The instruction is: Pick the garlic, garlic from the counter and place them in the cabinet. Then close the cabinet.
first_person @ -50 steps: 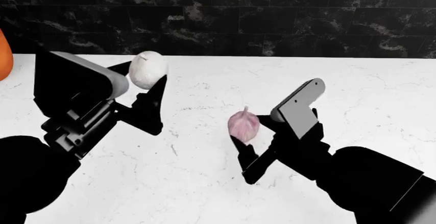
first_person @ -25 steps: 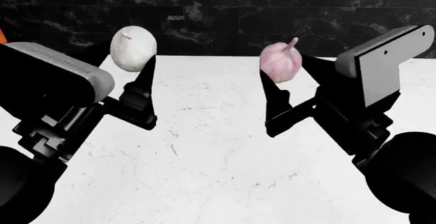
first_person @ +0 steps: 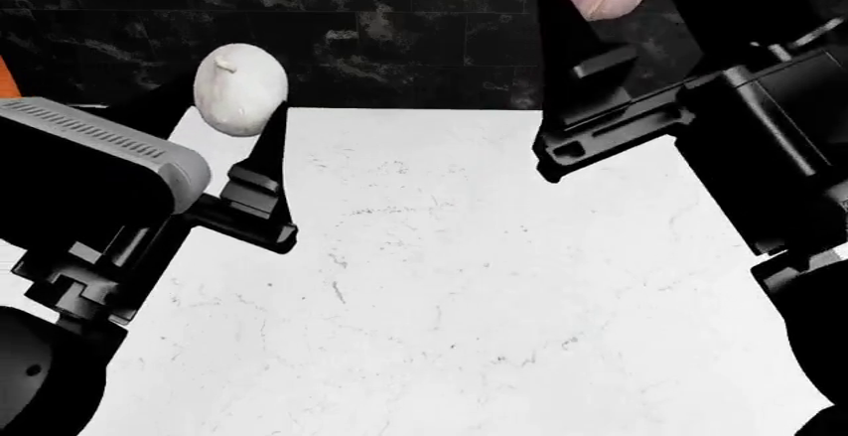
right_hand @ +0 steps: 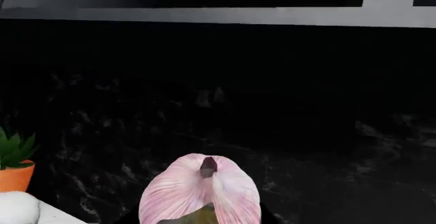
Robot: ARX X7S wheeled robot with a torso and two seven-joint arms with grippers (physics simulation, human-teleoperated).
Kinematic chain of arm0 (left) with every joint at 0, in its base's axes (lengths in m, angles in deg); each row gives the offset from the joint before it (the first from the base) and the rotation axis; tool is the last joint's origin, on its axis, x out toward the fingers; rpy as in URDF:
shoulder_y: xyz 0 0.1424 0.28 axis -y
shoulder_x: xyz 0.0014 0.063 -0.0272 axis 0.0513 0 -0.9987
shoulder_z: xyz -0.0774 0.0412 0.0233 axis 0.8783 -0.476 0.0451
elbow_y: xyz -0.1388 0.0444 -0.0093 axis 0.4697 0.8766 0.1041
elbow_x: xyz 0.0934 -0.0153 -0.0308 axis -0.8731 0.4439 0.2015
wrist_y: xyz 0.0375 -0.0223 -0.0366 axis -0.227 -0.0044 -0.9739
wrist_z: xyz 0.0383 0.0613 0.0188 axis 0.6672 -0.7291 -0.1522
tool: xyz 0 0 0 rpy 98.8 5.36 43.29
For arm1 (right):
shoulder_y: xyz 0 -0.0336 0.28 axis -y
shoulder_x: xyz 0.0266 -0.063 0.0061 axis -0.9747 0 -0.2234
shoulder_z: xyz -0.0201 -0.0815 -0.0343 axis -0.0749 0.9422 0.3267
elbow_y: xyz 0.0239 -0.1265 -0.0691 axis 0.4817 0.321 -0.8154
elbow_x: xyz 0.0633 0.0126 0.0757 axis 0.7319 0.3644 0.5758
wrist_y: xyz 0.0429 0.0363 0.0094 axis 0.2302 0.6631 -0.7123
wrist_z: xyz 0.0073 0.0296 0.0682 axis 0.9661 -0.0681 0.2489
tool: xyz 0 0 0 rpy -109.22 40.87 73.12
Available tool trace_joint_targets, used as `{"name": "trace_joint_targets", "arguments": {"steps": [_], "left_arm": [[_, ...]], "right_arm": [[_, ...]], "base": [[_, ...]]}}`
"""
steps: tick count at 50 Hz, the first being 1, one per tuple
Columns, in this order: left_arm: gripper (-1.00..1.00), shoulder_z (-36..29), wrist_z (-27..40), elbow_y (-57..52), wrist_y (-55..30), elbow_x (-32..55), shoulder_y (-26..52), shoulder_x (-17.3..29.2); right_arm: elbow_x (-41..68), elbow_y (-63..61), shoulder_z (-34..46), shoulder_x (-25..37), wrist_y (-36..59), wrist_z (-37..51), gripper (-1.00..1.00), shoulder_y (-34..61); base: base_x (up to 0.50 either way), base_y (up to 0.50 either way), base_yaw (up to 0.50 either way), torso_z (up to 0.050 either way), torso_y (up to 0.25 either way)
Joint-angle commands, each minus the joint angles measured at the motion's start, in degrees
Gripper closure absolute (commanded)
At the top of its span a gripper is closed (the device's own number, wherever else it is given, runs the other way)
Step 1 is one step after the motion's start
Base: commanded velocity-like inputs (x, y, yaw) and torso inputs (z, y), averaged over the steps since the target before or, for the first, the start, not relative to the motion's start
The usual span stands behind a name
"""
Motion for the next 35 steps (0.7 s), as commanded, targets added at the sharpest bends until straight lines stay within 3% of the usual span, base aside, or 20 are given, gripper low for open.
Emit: {"name": "trace_joint_targets", "arguments": {"steps": [1,11,35], "left_arm": [[1.00,-2.97,-0.07,-0.32,2.07,-3.86,-2.38,0.34],[1.00,-1.50,2.33,1.32,-1.12,0.39,-0.94,-0.74],[1.00,-0.70,1.28,1.92,1.32,0.58,-2.82,-0.47]], "right_arm": [[8.05,-0.42,-0.90,-2.31,1.13,9.38,1.00,10.79],[9.07,0.24,0.85,-4.11,0.28,12.06,1.00,14.96],[-5.61,8.40,10.66,-11.45,-2.80,9.22,1.00,28.43]], "base": [[0.00,0.00,0.00,0.000,0.000],[0.00,0.00,0.00,0.000,0.000],[0.00,0.00,0.00,0.000,0.000]]}}
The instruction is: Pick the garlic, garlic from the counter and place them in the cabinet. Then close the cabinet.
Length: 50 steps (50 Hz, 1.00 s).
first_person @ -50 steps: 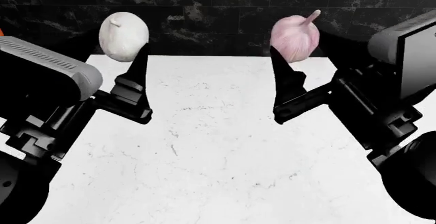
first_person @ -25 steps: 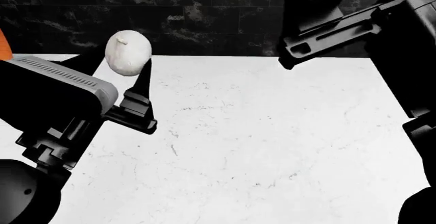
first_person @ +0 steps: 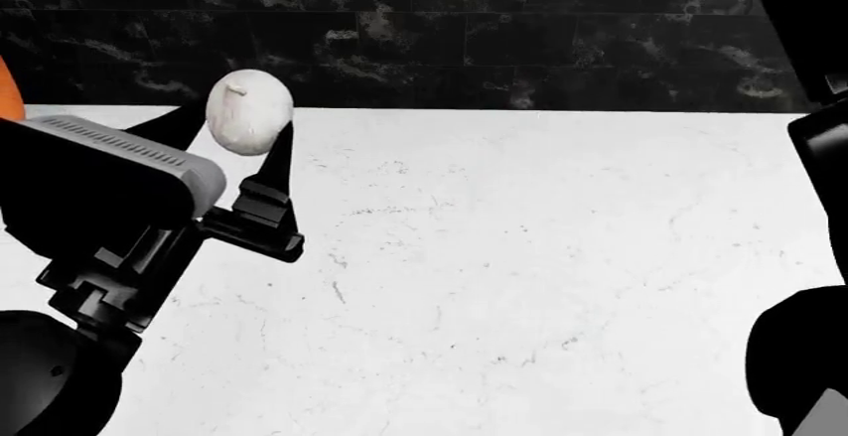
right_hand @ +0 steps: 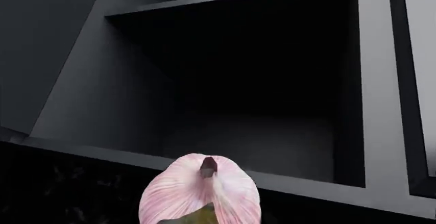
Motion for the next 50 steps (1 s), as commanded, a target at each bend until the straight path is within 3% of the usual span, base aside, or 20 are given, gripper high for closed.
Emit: {"name": "trace_joint_targets", "arguments": {"steps": [1,20,33,50], "left_arm": [[1.00,0.35,0.15,0.39,1.08,0.61,-0.64,0.14],[1.00,0.56,-0.73,1.04,2.73,0.13,-1.98,0.69],[1.00,0.59,-0.44,1.06,2.71,0.75,-1.64,0.81],[1.00,-1.43,-1.34,1.50,4.10,-1.31,-2.29,0.74]], "right_arm": [[-5.25,4.04,3.88,-2.93,-0.94,-0.66,1.00,7.50],[-19.11,16.51,13.52,-6.75,-9.45,-6.96,1.00,15.81],[-19.08,19.95,13.28,-7.25,-10.40,-6.95,1.00,16.02],[-30.95,41.43,22.50,-9.93,-22.29,-20.30,1.00,27.63]], "base": [[0.00,0.00,0.00,0.000,0.000],[0.00,0.00,0.00,0.000,0.000],[0.00,0.00,0.00,0.000,0.000],[0.00,0.00,0.00,0.000,0.000]]}}
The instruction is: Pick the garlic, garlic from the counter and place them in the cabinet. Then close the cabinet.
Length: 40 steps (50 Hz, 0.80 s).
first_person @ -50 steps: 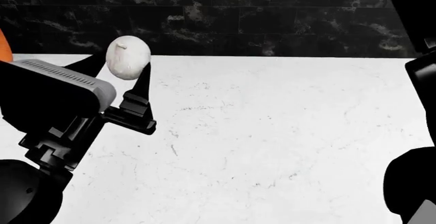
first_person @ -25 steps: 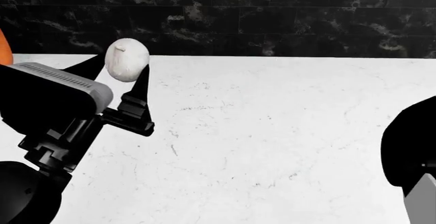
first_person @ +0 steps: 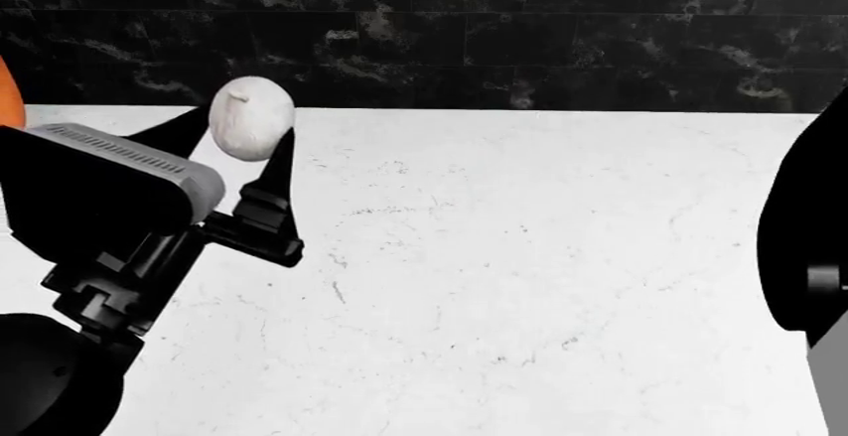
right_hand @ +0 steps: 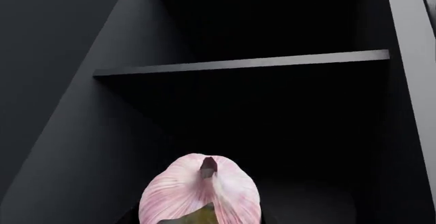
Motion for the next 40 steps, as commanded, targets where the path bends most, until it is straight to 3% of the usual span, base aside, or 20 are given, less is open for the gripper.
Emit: {"name": "trace_joint_targets", "arguments": {"steps": [1,27,40], "left_arm": [[1.00,-0.70,0.19,0.30,0.86,-0.13,-0.36,0.02],[1.00,-0.87,0.47,0.37,0.97,0.28,0.02,0.66],[1.00,-1.09,-0.27,0.86,2.79,-1.20,-1.93,0.98]], "right_arm": [[-7.23,12.24,4.87,-1.51,-6.49,-7.34,1.00,5.96],[-16.92,48.60,15.54,-8.65,-13.07,-14.85,1.00,18.42],[-8.77,65.03,26.98,-9.62,-17.96,-10.45,1.00,24.88]], "base": [[0.00,0.00,0.00,0.000,0.000],[0.00,0.00,0.00,0.000,0.000],[0.00,0.00,0.00,0.000,0.000]]}}
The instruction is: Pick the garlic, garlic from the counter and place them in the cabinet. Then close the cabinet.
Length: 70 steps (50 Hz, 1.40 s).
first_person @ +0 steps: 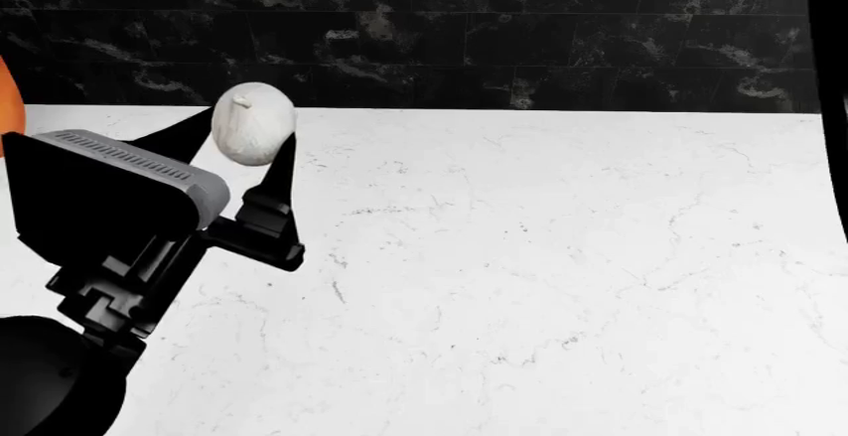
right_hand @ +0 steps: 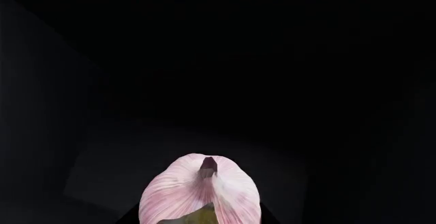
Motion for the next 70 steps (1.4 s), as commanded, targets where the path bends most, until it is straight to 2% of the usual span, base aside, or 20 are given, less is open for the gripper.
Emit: {"name": "trace_joint_targets", "arguments": {"steps": [1,14,15,33,47,55,70], "left_arm": [[1.00,0.16,0.31,0.30,1.09,0.13,-0.98,0.27],[1.00,0.04,0.39,0.32,1.38,0.20,-1.12,0.42],[1.00,0.05,0.36,0.35,1.42,0.21,-1.11,0.45],[1.00,0.39,0.64,0.07,1.84,0.59,-1.64,0.84],[1.00,0.10,0.78,0.85,2.29,0.30,-0.98,0.55],[1.00,1.99,1.84,0.52,2.08,2.07,0.22,0.69],[1.00,4.02,3.28,-0.27,1.56,4.54,1.26,1.28]], "right_arm": [[4.50,13.27,8.81,-1.11,-3.91,1.56,1.00,4.97],[15.91,19.12,19.75,-1.13,-6.67,1.89,1.00,7.55],[16.40,19.36,20.35,-1.13,-6.59,1.83,-1.00,7.65],[18.73,17.68,25.40,-0.36,-9.08,1.33,-1.00,8.29],[15.63,-3.28,25.41,7.57,-18.67,2.97,-1.00,4.21],[17.63,-20.00,25.74,13.74,-16.29,6.06,-1.00,1.32],[23.77,-46.92,23.37,26.51,-12.29,19.83,-1.00,-6.69]], "base": [[0.00,0.00,0.00,0.000,0.000],[0.00,0.00,0.00,0.000,0.000],[0.00,0.00,0.00,0.000,0.000],[0.00,0.00,0.00,0.000,0.001],[0.00,0.00,0.00,0.000,0.000],[0.00,0.00,0.00,0.000,0.000],[0.00,0.00,0.00,0.000,0.000]]}}
